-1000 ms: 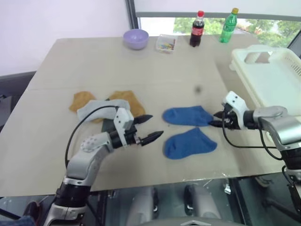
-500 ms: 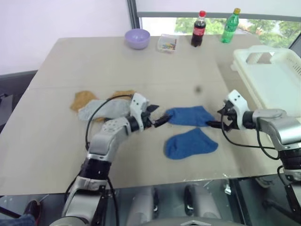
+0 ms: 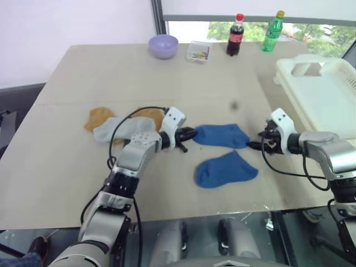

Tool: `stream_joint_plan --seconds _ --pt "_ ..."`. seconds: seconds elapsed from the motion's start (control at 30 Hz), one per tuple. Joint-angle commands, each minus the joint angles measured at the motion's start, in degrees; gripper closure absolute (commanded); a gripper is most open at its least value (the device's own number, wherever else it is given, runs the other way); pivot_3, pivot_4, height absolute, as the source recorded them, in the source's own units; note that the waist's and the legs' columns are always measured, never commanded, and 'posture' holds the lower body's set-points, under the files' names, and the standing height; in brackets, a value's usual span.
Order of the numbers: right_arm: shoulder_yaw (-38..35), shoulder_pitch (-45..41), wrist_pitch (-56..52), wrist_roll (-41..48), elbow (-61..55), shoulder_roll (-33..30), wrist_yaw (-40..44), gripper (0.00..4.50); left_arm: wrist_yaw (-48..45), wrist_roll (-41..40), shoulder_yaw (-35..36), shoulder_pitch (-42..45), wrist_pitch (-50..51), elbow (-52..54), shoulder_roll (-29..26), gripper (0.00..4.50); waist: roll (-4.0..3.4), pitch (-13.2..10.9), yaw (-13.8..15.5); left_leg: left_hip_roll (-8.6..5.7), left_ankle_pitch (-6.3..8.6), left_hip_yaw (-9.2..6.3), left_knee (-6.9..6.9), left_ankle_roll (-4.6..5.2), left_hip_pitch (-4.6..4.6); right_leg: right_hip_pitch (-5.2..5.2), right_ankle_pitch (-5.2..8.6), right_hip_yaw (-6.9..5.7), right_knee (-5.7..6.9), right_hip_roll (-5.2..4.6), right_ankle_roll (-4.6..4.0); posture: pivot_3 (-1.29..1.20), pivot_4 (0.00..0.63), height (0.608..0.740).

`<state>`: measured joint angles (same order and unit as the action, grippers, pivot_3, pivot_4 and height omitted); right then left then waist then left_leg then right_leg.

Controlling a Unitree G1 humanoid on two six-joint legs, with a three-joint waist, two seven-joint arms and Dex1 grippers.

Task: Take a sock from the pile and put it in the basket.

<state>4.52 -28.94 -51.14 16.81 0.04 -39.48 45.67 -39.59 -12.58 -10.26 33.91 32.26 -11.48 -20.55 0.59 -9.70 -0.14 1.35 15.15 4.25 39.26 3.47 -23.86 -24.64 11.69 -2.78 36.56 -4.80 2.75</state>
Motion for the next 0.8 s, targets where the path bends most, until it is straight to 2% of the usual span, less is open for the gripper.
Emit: stream_joint_plan --seconds 0.03,0.1,0.2,0.23,0.43,0.53,0.67,0.8 --pt "-0.74 0.95 -0.2 0.77 -1.62 0.34 -0.18 2.3 -0.61 0.47 -0.9 -1.38 1.84 0.03 0.32 4.5 0.0 0.0 0.02 0.0 0.0 0.0 0.0 0.0 0.0 0.0 0.0 0.0 0.0 0.0 0.0 0.0 0.15 0.733" --pt "-0.87 1.02 -0.2 0.96 -1.75 0.56 -0.27 3.2 -0.83 0.35 -0.75 -1.66 2.13 0.37 0.54 4.5 0.01 0.01 0.0 0.0 0.0 0.0 0.0 0.01 0.01 0.0 0.0 0.0 0.01 0.0 0.0 0.0 0.15 0.733" --pt "-1.06 0.85 -0.32 1.37 -2.01 1.2 -0.43 4.31 -0.86 0.33 -0.79 -2.21 2.47 1.02 0.8 4.5 0.01 0.01 -0.02 0.0 0.01 0.0 0.0 0.02 0.02 0.01 0.0 0.01 0.04 0.0 0.0 0.0 0.15 0.733" --pt "-1.15 0.76 -0.43 1.55 -2.06 1.42 -0.46 4.42 -0.89 0.4 -0.79 -2.37 2.54 1.18 0.85 4.5 0.01 0.02 -0.03 0.0 0.01 0.0 0.01 0.02 0.03 0.01 0.0 0.01 0.05 0.0 0.0 0.0 0.15 0.733" --pt "-1.71 0.5 -1.18 2.78 -2.13 1.64 -0.24 4.42 -1.04 0.58 -0.56 -3.15 2.58 1.98 0.65 4.5 0.01 0.02 -0.04 0.0 0.01 0.01 0.02 0.02 0.03 0.0 0.0 0.03 0.07 0.0 0.0 0.0 0.15 0.733" --pt "-0.87 0.41 -0.03 2.28 -2.16 0.0 1.23 3.5 -1.16 0.59 -0.55 -3.38 2.52 2.25 0.52 4.5 0.01 0.02 -0.04 0.0 0.01 0.0 0.02 0.03 0.03 0.0 0.0 0.03 0.07 0.0 0.0 0.0 0.15 0.733" --pt "-3.26 0.07 -1.28 4.33 -2.67 -1.11 2.55 1.74 -1.16 0.54 -0.66 -3.66 2.56 2.82 0.76 4.5 0.01 0.02 0.01 0.0 0.05 0.0 0.03 0.09 0.03 0.0 0.0 0.04 0.08 -0.01 0.0 0.0 0.15 0.733" --pt "-5.48 -1.5 -5.59 8.29 -3.32 2.04 0.84 1.74 -1.2 0.75 -0.74 -3.59 2.29 2.68 0.95 4.5 0.01 0.02 0.0 0.0 0.05 0.0 0.03 0.09 0.04 0.0 0.0 0.04 0.1 -0.01 0.0 0.0 0.15 0.733"
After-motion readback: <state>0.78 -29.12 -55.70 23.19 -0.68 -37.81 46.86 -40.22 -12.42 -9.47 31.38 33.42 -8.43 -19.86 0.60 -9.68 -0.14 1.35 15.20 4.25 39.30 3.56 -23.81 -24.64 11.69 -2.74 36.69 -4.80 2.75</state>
